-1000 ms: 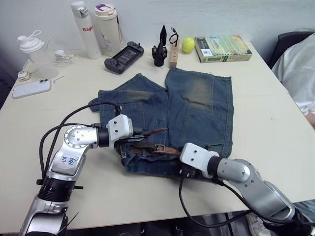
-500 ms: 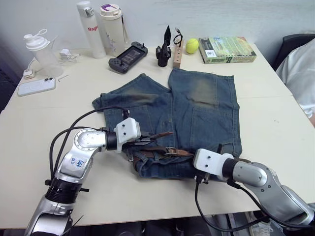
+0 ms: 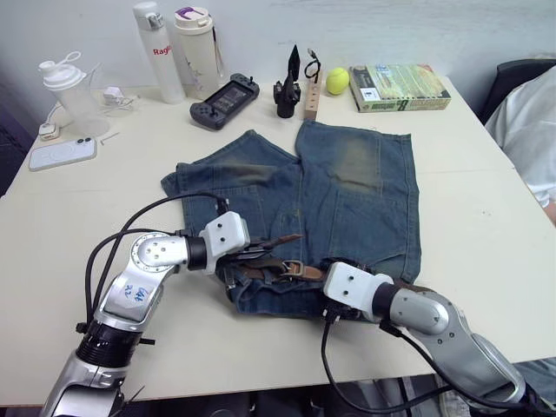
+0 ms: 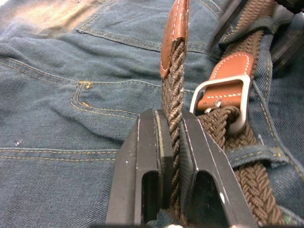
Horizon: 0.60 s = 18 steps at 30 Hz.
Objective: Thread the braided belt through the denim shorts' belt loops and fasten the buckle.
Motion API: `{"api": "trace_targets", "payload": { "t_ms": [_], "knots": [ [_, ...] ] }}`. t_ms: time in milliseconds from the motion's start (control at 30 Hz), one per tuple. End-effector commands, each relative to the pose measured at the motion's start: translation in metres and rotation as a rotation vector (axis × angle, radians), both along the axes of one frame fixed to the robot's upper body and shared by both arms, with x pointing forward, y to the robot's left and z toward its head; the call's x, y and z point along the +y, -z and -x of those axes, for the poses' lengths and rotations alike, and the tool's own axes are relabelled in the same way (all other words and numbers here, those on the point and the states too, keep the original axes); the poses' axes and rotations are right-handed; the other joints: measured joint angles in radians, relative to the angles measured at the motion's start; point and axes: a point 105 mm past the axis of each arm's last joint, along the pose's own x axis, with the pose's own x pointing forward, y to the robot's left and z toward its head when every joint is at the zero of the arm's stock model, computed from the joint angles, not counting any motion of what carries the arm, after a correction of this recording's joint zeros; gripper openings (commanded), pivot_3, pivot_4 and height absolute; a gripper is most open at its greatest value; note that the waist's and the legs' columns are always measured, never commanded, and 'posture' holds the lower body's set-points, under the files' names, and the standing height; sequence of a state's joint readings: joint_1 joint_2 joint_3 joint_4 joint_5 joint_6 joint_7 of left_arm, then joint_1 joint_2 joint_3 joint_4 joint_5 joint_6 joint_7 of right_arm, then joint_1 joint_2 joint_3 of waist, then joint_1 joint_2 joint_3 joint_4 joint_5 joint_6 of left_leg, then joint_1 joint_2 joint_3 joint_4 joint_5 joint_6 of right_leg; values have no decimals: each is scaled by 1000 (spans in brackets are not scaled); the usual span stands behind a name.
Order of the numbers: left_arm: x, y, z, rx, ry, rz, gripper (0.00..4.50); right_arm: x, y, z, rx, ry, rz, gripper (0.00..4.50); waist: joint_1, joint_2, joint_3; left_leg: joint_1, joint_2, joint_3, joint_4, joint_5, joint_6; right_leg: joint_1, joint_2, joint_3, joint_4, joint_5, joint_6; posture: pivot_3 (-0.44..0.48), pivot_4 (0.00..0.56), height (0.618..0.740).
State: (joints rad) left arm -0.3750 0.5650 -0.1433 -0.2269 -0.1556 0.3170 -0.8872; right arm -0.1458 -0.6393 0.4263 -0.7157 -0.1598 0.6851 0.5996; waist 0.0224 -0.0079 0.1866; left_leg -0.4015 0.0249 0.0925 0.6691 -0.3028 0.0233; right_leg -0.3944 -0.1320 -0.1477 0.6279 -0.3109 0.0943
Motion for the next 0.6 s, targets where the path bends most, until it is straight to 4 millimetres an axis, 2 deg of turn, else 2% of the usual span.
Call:
{"api": "trace_targets", "payload": {
  "t_ms": [33, 167, 200, 267, 400, 600],
  "knots": [
    [-4, -7, 5, -28, 13, 12, 179, 11, -8, 7, -28, -31, -19, 2784, 0, 0, 0, 0, 0, 0, 0, 0, 0, 0, 0, 0, 0, 0, 0, 0, 150, 717],
    [-2, -8, 4, -24, 1, 12, 179, 10, -8, 1, -30, 12, -29, 2784, 0, 0, 0, 0, 0, 0, 0, 0, 0, 0, 0, 0, 0, 0, 0, 0, 150, 717],
    [-1, -8, 3, -22, -6, 12, 179, 9, -9, -1, -30, 25, -31, 2555, 0, 0, 0, 0, 0, 0, 0, 0, 0, 0, 0, 0, 0, 0, 0, 0, 150, 717],
    [1, -8, 2, -15, -22, 13, 179, 9, -11, -5, -37, 51, -38, 1942, 0, 0, 0, 0, 0, 0, 0, 0, 0, 0, 0, 0, 0, 0, 0, 0, 150, 717],
    [6, -7, 0, -2, -53, 6, 179, 8, -16, -10, -52, 89, -44, 145, 0, 0, 0, 0, 0, 0, 1, 0, 0, 0, 0, 0, 0, 0, 0, 0, 150, 717],
    [14, 3, 3, 30, -70, -80, 179, 10, -23, -14, -93, 81, -28, 90, -2, 0, 0, 0, 0, 0, 1, 0, 0, 0, 0, 0, 1, 0, 0, 0, 150, 717]
  ]
}}
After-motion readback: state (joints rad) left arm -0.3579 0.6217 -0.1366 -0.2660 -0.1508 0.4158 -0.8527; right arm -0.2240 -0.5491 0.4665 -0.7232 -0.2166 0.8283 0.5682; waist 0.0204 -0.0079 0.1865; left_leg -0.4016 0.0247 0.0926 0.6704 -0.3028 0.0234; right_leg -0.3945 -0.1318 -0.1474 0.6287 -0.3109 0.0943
